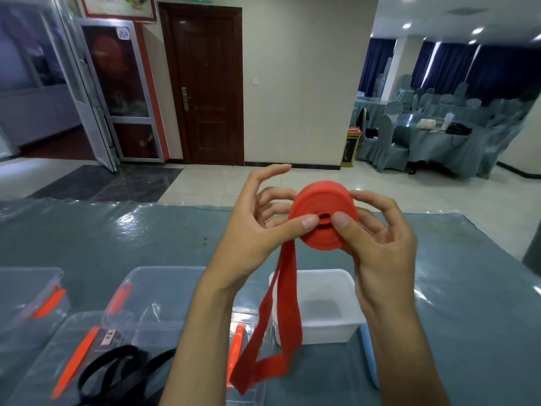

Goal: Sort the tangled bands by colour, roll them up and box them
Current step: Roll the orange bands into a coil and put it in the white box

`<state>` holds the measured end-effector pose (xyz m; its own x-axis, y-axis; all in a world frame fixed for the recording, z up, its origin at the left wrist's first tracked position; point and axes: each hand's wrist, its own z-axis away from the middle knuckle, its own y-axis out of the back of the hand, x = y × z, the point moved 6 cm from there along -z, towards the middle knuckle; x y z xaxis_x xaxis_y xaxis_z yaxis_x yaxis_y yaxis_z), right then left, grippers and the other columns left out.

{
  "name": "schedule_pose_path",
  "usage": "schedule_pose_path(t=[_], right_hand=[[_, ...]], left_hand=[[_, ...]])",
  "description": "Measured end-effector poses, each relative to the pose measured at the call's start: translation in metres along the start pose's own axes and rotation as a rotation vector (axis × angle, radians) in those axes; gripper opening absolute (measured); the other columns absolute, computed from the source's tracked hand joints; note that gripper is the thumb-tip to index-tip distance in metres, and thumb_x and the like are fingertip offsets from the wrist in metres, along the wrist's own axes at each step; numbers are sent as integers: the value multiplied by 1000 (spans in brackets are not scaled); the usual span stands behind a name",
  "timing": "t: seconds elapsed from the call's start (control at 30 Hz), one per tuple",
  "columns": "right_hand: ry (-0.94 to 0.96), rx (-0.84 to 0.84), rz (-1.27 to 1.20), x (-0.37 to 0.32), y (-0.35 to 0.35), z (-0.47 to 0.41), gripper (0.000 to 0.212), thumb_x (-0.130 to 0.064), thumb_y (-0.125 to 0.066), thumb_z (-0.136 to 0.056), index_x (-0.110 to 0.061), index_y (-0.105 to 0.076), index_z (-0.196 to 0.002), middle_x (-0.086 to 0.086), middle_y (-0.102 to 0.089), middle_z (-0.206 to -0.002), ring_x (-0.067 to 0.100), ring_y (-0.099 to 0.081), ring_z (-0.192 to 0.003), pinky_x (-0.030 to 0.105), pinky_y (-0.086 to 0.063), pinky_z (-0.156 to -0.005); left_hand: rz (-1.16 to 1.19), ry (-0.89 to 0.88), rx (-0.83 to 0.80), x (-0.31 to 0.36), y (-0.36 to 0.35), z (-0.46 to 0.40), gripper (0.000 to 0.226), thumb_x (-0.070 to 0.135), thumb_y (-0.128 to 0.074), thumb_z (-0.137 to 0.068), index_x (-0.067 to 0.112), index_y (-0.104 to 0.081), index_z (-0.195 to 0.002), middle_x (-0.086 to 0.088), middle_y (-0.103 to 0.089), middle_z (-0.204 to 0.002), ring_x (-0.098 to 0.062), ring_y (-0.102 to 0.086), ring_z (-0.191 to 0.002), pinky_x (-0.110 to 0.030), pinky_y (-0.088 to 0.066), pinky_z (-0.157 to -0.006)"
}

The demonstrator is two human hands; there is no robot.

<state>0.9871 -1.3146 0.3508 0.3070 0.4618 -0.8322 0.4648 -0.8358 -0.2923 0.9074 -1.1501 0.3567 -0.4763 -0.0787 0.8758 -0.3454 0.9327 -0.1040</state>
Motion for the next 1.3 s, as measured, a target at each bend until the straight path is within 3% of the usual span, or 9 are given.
schedule_pose_path(t=[0.2,0.3,0.4,0.57,0.73,0.9,1.1,1.2,1.3], right_hand=[[-63,-77,-4,5,-1,-3,52,-53,-96,-64,-26,-64,-96,16,-78,-104,33,-78,-96,39,-64,-81],[-116,-155,17,8,-3,-2,56,-52,-96,-65,-31,-63,-105,18,-78,-105,37,-79,-94,47,-66,-81],[-12,-132,67,-1,-1,-3,59,-47,-92,-72,-35,-66,-124,11,-79,-111,32,-79,-99,41,-66,-79],[-68,-176,81,1,0,-3,50,-36,-91,-72,-22,-63,-112,11,-77,-113,32,-77,-102,44,-64,-86],[-9,-138,155,-7,9,-4,62,-50,-94,-66,-38,-67,-120,6,-80,-109,27,-79,-97,32,-65,-75],[35,21,-34,-3,10,-1,54,-51,-96,-63,-33,-75,-110,12,-78,-112,30,-78,-102,37,-65,-79],[-95,-149,100,16,4,0,54,-52,-98,-59,-28,-61,-91,12,-78,-106,32,-78,-97,37,-65,-79],[-131,-203,65,20,-4,4,52,-37,-94,-69,-34,-64,-112,13,-78,-109,35,-78,-97,38,-65,-76],[0,-156,65,8,-6,3,58,-39,-93,-73,-33,-68,-125,9,-74,-121,33,-74,-111,45,-64,-84]], left_hand=[[19,-10,100,-3,11,0,97,26,-95,-74,39,-36,-149,-13,-79,-103,-28,-79,-98,-30,-61,-89],[22,9,113,-2,14,-1,72,33,-94,-72,27,-60,-135,-9,-80,-106,-24,-78,-99,-27,-60,-86],[23,19,38,-1,9,-1,46,33,-89,-79,23,-76,-122,-4,-79,-115,-22,-76,-110,-26,-60,-90],[-61,-67,100,5,12,1,58,24,-94,-76,25,-73,-130,-1,-78,-113,-22,-76,-109,-25,-60,-90],[-105,-82,68,7,4,2,53,25,-95,-75,27,-73,-123,1,-80,-109,-20,-78,-102,-25,-63,-81],[-106,-48,-82,2,-3,2,51,21,-89,-84,29,-70,-131,0,-76,-120,-19,-72,-117,-25,-58,-93],[13,-3,51,-5,24,4,46,29,-93,-74,26,-72,-115,-9,-79,-107,-24,-77,-101,-27,-59,-88],[20,-38,107,-4,23,4,31,34,-90,-77,26,-76,-103,-4,-78,-106,-19,-74,-102,-25,-57,-85],[27,-77,76,3,20,4,30,30,-86,-83,25,-77,-111,-5,-77,-115,-20,-73,-111,-26,-58,-89]])
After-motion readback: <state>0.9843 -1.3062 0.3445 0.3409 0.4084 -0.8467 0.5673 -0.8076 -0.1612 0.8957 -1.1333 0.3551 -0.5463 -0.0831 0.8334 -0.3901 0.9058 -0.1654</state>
